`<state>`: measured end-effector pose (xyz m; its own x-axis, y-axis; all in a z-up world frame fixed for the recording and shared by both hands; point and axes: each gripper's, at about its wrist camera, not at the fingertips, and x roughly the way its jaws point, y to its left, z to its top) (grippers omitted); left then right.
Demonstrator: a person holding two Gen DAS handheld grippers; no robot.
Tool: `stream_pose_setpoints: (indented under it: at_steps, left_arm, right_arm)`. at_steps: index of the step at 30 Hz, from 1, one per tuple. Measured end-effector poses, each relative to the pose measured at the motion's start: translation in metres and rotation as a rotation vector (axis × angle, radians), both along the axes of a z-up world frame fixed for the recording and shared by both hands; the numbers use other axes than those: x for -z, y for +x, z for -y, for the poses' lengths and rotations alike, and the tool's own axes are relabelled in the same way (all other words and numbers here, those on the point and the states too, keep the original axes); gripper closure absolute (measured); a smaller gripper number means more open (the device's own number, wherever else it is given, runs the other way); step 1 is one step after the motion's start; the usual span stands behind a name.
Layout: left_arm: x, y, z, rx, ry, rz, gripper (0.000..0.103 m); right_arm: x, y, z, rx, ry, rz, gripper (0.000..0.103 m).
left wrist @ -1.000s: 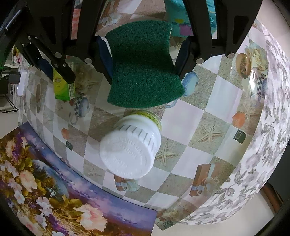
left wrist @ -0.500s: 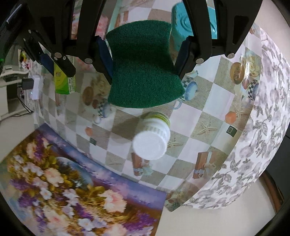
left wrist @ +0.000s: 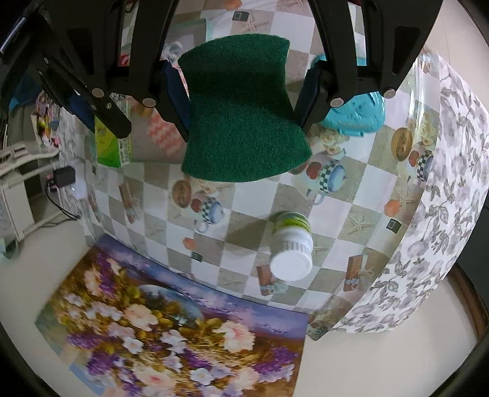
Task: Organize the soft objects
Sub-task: 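Carry the sponge and tissue pack over the white box with both grippers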
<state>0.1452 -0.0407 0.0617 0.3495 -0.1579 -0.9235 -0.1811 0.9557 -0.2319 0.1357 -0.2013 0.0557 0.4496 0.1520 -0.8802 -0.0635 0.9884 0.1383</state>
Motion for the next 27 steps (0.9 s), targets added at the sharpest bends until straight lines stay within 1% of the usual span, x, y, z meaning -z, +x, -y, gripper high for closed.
stream_pose_setpoints:
  at_steps: [5,10,14,20,27]
  left_arm:
    - [-0.002,-0.021,0.012,0.029,-0.006,0.025,0.038]
    - [0.001,-0.040,0.020,0.048,-0.013,0.038,0.038]
    - [0.005,-0.052,0.026,0.061,-0.020,0.050,0.038]
    - [0.015,-0.063,0.040,0.097,-0.024,0.052,0.038]
    - [0.027,-0.068,0.064,0.152,-0.020,0.045,0.038]
  right_arm:
    - [-0.001,-0.026,0.011,0.043,0.004,0.008,0.053]
    - [0.012,-0.052,0.023,0.083,0.057,0.001,0.053]
    - [0.021,-0.068,0.027,0.099,0.029,-0.008,0.053]
    - [0.027,-0.086,0.039,0.131,0.050,-0.024,0.053]
    - [0.038,-0.098,0.060,0.185,0.002,-0.045,0.053]
